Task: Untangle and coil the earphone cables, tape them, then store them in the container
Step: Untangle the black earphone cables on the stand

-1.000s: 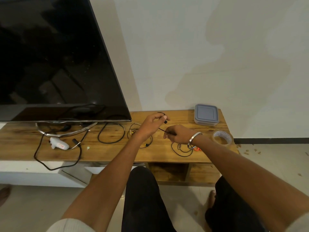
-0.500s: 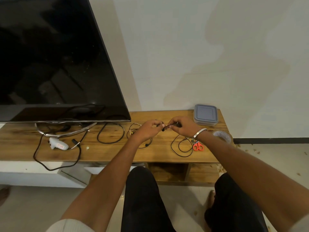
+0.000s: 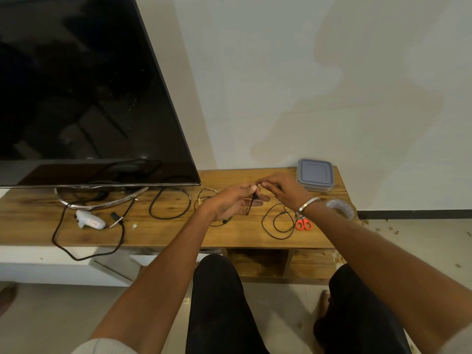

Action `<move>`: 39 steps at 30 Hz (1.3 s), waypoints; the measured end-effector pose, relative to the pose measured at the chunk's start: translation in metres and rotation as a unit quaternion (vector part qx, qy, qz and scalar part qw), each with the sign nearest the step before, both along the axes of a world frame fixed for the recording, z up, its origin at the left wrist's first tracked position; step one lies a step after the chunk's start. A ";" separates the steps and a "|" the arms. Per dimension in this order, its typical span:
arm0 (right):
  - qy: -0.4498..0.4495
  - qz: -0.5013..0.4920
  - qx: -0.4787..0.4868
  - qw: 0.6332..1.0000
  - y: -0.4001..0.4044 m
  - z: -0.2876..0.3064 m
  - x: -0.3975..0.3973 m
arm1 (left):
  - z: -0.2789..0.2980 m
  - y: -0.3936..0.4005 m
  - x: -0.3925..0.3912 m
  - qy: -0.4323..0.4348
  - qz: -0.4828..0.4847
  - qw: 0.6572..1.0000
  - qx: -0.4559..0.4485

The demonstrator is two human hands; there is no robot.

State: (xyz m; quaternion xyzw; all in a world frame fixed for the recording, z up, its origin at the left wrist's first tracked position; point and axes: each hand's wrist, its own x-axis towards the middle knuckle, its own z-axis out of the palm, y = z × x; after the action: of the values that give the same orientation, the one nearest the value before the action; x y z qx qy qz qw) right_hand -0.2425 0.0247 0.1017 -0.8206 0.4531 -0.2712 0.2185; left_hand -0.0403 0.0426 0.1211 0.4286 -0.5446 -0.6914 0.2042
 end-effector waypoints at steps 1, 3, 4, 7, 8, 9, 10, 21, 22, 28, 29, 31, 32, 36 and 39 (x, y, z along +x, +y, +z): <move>-0.002 -0.003 -0.004 1.000 0.000 -0.003 -0.001 | 0.002 -0.001 0.000 0.035 0.004 0.999 0.011; -0.003 -0.018 0.003 1.000 0.001 -0.007 -0.004 | 0.006 -0.001 0.001 0.098 0.016 0.995 0.026; 0.000 -0.023 0.008 1.000 0.002 -0.010 -0.005 | 0.008 -0.001 0.002 0.121 0.021 0.992 0.030; -0.002 -0.025 0.032 0.999 0.008 -0.011 -0.003 | 0.011 -0.003 0.003 0.165 0.034 0.985 0.037; -0.005 -0.028 0.052 0.998 0.010 -0.010 -0.001 | 0.011 -0.004 0.003 0.177 0.038 0.983 0.041; -0.007 -0.030 0.076 0.997 0.012 -0.012 0.001 | 0.011 -0.004 0.002 0.189 0.044 0.980 0.045; -0.004 -0.033 0.100 0.994 0.013 -0.014 0.004 | 0.012 -0.003 0.001 0.201 0.049 0.977 0.049; 0.037 -0.016 0.216 0.975 0.020 -0.028 0.027 | 0.019 -0.002 -0.008 0.188 0.120 0.975 0.005; 0.043 -0.010 0.212 0.976 0.020 -0.028 0.027 | 0.018 -0.002 -0.007 0.185 0.129 0.974 0.000; 0.078 0.037 0.204 0.975 0.020 -0.022 0.028 | 0.001 -0.002 -0.004 0.154 0.184 0.971 -0.009; 0.086 0.040 0.202 0.975 0.021 -0.021 0.029 | -0.001 -0.002 -0.003 0.147 0.189 0.971 -0.009; 0.092 0.046 0.195 0.975 0.022 -0.020 0.029 | -0.003 -0.002 -0.004 0.140 0.197 0.970 -0.011; 0.090 0.048 0.193 0.976 0.023 -0.020 0.029 | -0.004 -0.001 -0.005 0.140 0.203 0.969 -0.014; 0.092 0.053 0.183 0.977 0.022 -0.023 0.030 | -0.007 -0.002 -0.005 0.137 0.224 0.965 -0.026; 0.099 0.061 0.185 0.976 0.022 -0.022 0.031 | -0.009 -0.003 -0.005 0.108 0.221 0.969 -0.039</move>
State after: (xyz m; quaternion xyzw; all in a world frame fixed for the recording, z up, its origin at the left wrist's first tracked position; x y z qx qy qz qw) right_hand -0.2113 0.0466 0.0799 -0.8148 0.4642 -0.0865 0.3364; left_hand -0.0456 0.0400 0.1119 0.4527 -0.4374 -0.6498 0.4259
